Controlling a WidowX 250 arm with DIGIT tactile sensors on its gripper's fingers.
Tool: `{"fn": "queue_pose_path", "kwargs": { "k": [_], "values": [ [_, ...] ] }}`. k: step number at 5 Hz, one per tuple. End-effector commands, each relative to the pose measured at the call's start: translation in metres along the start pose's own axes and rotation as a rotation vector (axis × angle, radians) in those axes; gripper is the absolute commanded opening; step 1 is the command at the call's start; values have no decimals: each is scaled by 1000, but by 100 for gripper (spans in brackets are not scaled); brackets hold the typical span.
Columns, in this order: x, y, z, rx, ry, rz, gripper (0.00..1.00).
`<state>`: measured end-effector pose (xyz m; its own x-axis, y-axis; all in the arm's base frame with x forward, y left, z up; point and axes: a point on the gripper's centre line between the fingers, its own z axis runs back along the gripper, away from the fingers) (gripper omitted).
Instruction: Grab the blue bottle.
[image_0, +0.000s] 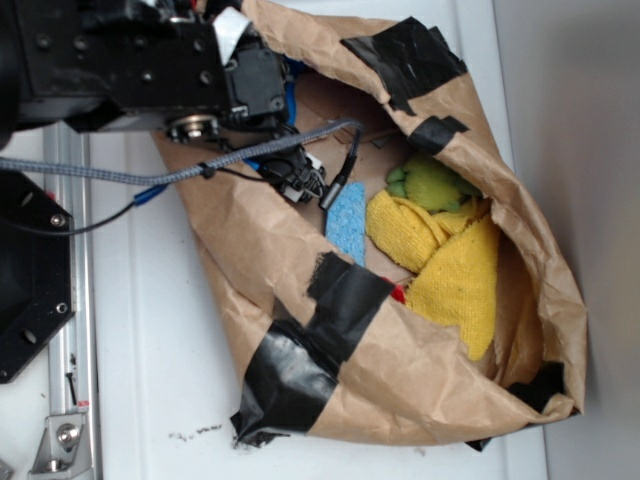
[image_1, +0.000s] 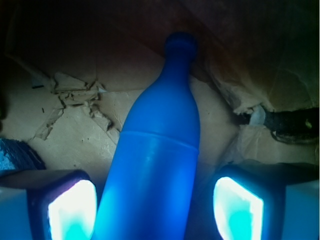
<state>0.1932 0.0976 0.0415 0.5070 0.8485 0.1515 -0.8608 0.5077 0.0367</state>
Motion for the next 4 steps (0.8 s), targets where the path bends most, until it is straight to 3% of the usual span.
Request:
{"fn": "queue_pose_path", "kwargs": {
  "k": [1, 2, 3, 4],
  "values": [
    [0, 12, -42, 50, 55, -23, 0],
    [3, 6, -32, -4, 60, -67, 0],
    [12, -8, 5, -200, 134, -257, 0],
    [12, -47, 56, -293, 191, -443, 0]
  ]
}}
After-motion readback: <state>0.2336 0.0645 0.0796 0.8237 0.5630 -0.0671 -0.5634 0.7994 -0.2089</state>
